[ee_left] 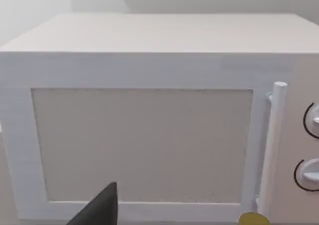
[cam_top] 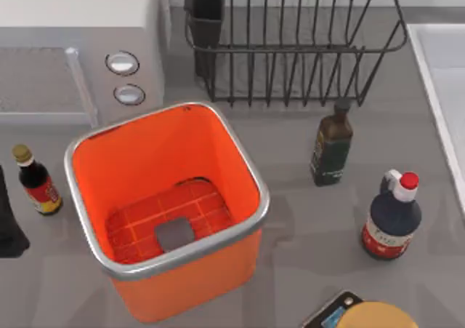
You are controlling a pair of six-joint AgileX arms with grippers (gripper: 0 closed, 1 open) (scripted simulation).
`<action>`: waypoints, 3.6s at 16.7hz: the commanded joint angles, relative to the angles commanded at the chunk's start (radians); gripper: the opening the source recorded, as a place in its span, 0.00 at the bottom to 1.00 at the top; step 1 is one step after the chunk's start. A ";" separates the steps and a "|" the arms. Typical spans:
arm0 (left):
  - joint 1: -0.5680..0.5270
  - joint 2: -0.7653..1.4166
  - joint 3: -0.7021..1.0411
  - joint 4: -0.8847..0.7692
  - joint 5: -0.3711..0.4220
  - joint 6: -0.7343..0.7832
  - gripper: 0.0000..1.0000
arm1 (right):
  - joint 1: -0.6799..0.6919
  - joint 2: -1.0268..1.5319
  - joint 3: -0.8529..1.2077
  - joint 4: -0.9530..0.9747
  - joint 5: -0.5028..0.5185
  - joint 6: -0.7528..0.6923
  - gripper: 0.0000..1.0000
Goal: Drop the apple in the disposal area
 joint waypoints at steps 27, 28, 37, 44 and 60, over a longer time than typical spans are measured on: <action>0.259 1.822 1.259 -1.009 -0.015 0.456 1.00 | 0.000 0.000 0.000 0.000 0.000 0.000 1.00; 0.261 1.833 1.272 -1.017 -0.014 0.459 1.00 | 0.000 0.000 0.000 0.000 0.000 0.000 1.00; 0.261 1.840 1.224 -0.968 -0.014 0.457 1.00 | 0.000 0.000 0.000 0.000 0.000 0.000 1.00; 0.268 1.933 1.114 -0.762 -0.014 0.466 1.00 | 0.000 0.000 0.000 0.000 0.000 0.000 1.00; 0.266 1.951 1.125 -0.753 -0.013 0.466 0.17 | 0.000 0.000 0.000 0.000 0.000 0.000 1.00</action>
